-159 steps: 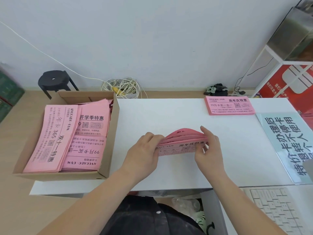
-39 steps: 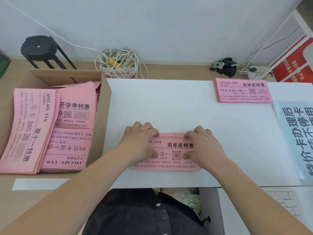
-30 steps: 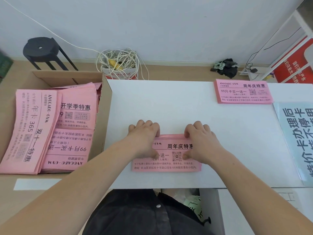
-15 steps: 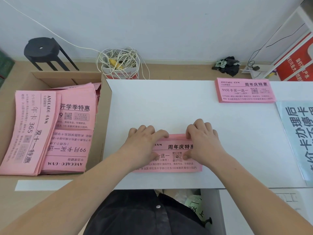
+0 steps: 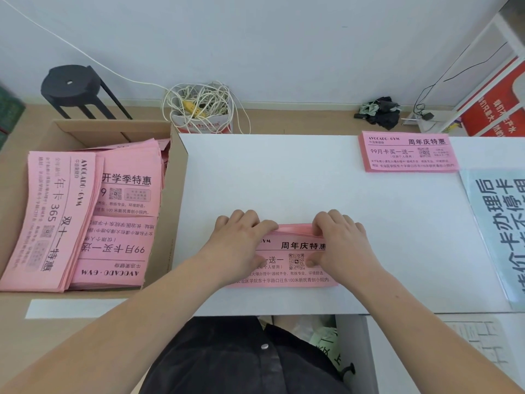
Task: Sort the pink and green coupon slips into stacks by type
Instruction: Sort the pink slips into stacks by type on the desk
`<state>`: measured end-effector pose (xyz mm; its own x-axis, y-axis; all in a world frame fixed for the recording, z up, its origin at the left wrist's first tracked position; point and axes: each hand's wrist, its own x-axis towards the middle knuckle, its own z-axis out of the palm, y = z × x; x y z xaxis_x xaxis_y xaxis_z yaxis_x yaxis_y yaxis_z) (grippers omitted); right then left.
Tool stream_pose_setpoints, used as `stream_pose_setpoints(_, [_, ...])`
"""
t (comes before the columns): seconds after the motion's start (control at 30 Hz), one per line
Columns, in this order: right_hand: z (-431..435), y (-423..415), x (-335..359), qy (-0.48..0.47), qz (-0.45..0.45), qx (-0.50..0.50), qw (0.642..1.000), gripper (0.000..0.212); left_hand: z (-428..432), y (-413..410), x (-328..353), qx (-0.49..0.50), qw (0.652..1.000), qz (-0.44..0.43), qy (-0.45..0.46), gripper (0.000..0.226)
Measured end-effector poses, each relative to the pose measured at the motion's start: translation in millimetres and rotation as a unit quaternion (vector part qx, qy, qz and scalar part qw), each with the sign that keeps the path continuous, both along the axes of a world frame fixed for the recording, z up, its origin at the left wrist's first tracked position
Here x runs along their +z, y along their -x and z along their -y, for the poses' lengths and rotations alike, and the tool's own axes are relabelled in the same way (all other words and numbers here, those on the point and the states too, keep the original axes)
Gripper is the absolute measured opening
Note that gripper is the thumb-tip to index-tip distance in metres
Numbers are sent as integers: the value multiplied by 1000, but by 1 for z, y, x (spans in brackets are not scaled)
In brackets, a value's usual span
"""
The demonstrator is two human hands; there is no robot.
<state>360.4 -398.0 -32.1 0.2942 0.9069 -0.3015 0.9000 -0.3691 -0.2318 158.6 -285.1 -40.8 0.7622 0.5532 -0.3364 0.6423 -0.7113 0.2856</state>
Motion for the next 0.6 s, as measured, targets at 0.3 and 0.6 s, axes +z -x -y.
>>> stream_pose_setpoints(0.3, [8, 5, -3, -33, 15, -11, 999, 55, 4, 5, -1, 4, 1000, 23, -5, 68])
stream_pose_setpoints(0.6, [4, 3, 1, 15, -18, -8, 1000, 53, -4, -9, 5, -51, 999, -10, 14, 75])
